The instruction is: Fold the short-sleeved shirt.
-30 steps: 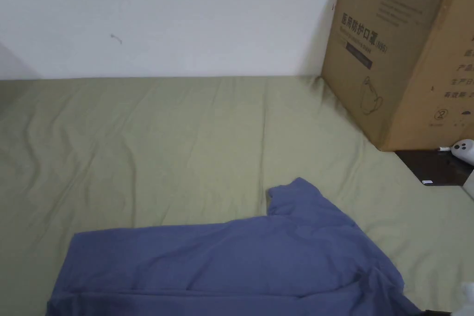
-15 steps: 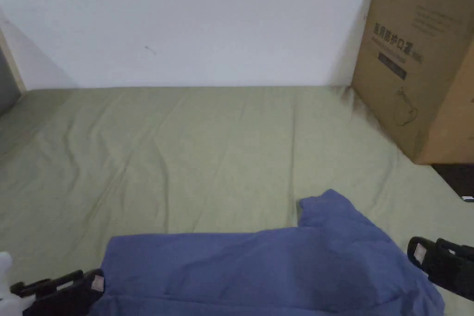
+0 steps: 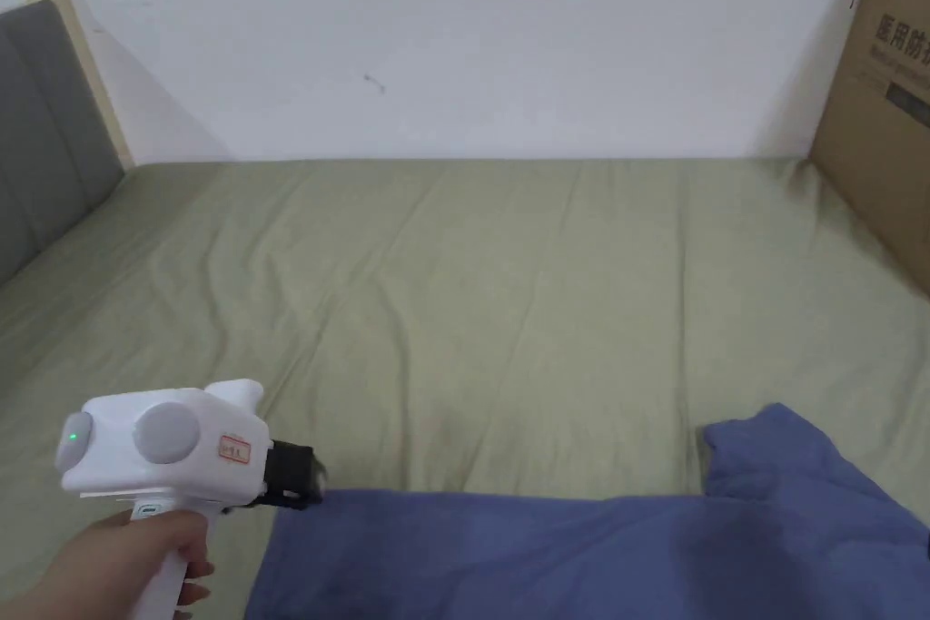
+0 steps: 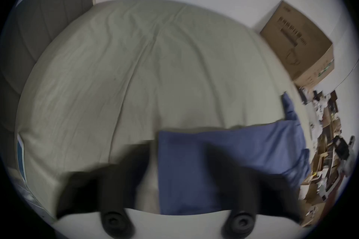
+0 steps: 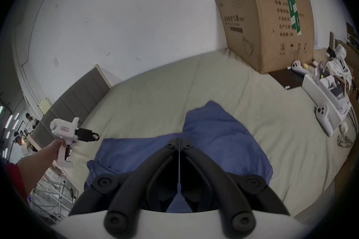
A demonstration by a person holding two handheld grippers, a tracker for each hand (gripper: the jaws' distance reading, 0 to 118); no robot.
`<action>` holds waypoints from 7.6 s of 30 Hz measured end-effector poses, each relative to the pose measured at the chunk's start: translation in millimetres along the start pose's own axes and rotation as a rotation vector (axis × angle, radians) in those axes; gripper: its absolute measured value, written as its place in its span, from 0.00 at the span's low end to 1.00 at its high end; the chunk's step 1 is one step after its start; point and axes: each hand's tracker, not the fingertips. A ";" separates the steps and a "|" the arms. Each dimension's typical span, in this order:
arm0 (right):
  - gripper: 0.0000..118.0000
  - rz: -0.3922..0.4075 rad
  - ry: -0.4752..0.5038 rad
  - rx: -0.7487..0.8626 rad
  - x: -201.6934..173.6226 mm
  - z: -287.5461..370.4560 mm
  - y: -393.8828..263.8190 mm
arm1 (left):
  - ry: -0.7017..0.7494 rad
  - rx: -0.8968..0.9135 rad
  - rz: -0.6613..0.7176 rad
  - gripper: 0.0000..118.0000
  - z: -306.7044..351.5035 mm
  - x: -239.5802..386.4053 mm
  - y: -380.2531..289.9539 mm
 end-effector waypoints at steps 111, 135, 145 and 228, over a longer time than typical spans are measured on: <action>0.04 0.425 -0.202 0.517 -93.9 82.0 -42.6 | -0.661 0.050 0.490 0.05 113.6 -84.1 -136.9; 0.04 0.459 -0.125 0.278 -115.6 12.7 -41.0 | -0.627 -0.036 0.358 0.11 -22.6 -58.7 -126.4; 0.04 0.396 -0.042 0.288 -107.1 30.9 -49.2 | 0.054 0.006 -0.090 0.11 98.4 -29.9 -127.3; 0.04 0.362 -0.011 0.149 -91.9 34.7 -63.2 | -0.532 -0.120 0.164 0.15 32.4 33.7 -128.1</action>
